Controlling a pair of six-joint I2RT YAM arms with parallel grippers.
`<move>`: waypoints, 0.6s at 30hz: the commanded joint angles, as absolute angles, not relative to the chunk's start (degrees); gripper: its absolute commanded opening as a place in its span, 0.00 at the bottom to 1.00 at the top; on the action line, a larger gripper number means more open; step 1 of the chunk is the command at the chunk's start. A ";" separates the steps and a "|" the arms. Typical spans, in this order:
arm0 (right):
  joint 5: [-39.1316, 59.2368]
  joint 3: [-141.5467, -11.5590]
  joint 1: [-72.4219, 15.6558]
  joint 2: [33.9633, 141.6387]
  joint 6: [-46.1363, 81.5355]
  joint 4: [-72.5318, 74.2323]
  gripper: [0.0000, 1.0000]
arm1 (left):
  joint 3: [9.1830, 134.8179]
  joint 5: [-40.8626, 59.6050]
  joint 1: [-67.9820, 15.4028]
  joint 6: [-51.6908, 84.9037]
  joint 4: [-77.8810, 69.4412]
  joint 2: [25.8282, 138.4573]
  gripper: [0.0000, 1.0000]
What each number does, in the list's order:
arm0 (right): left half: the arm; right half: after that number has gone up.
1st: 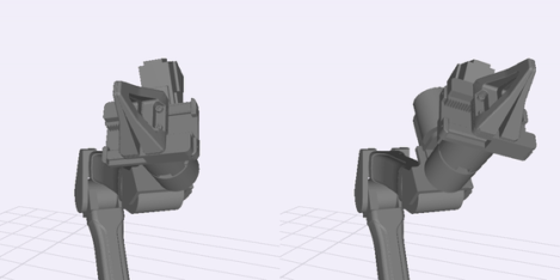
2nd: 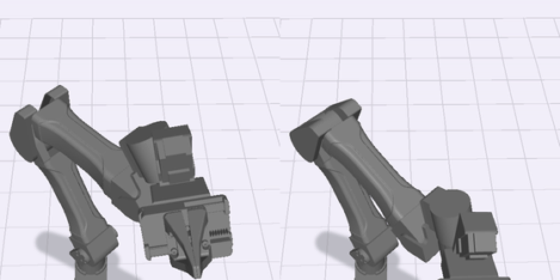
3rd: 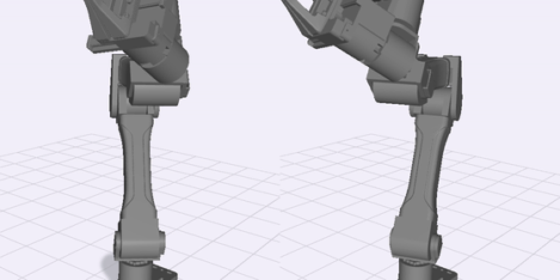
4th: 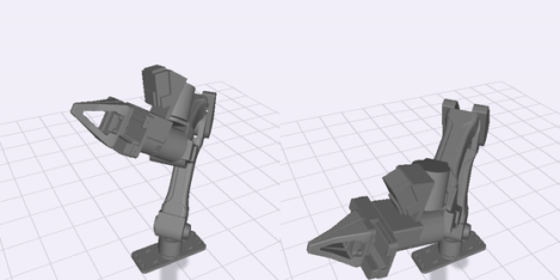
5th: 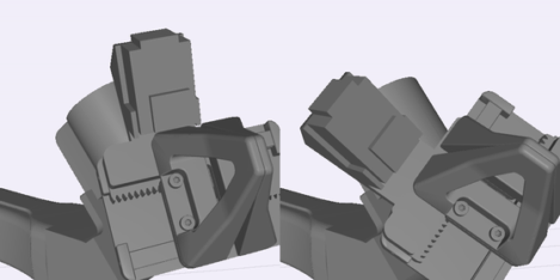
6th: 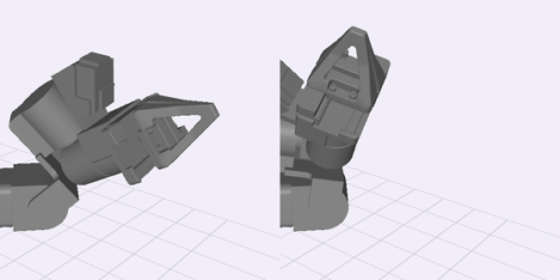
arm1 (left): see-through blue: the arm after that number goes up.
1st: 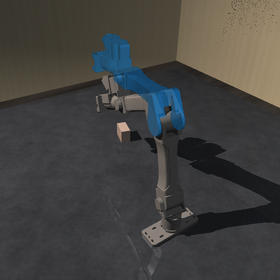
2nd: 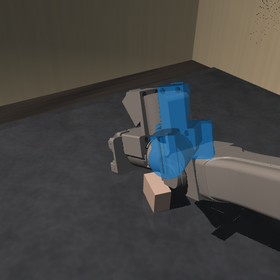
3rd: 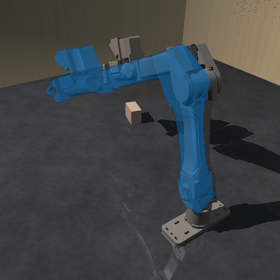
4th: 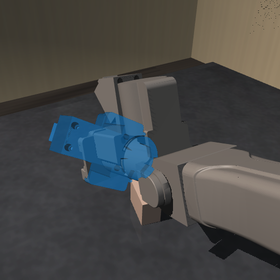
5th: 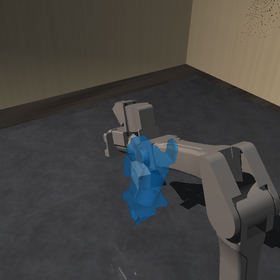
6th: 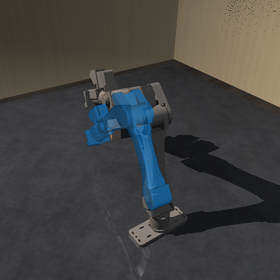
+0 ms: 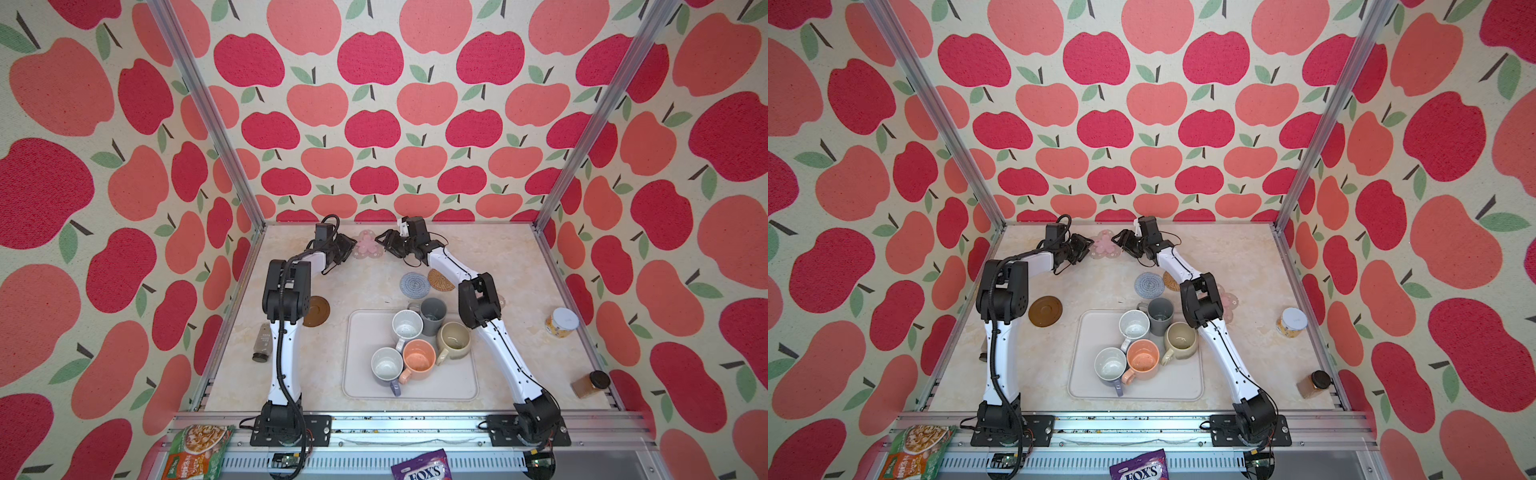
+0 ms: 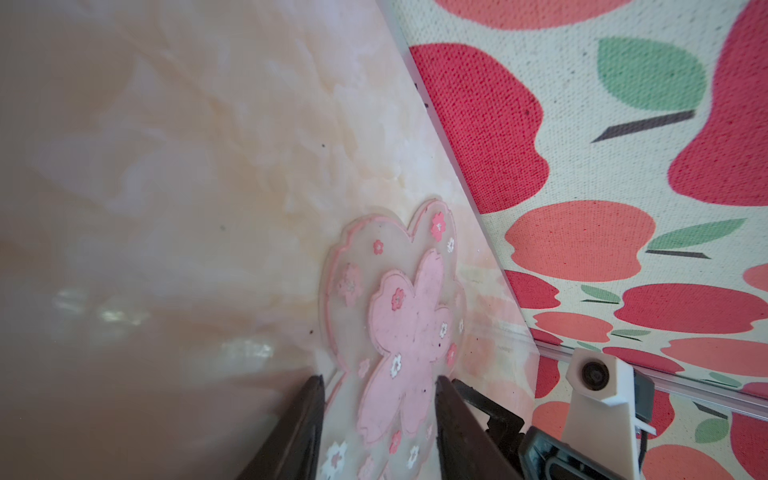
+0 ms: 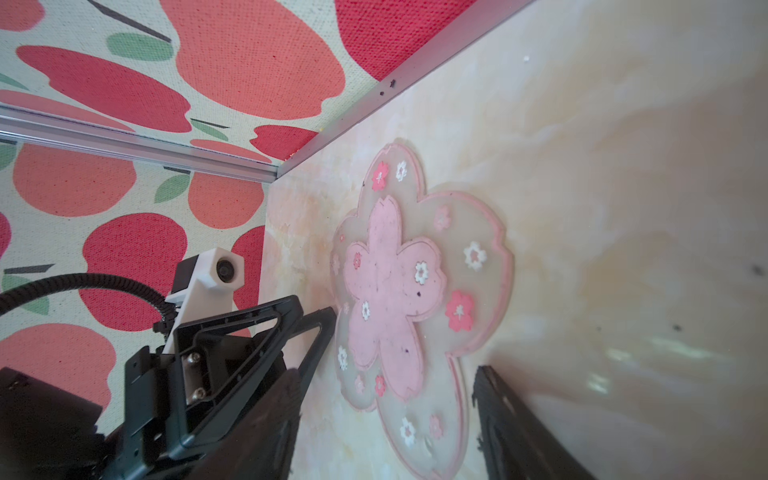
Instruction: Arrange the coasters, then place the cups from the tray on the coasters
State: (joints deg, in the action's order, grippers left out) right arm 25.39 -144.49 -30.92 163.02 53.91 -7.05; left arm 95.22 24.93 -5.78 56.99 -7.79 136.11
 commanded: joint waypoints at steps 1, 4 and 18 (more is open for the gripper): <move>23.27 -140.39 -30.09 160.08 50.98 -12.68 0.69 | 92.46 21.12 -5.80 54.54 3.86 135.63 0.47; 23.31 -137.85 -29.99 157.25 49.66 -12.13 0.69 | 92.31 21.29 -5.72 53.04 5.03 133.64 0.47; 18.31 -110.35 -28.85 132.72 36.12 -9.51 0.70 | 88.68 19.74 -7.28 41.31 14.94 120.38 0.47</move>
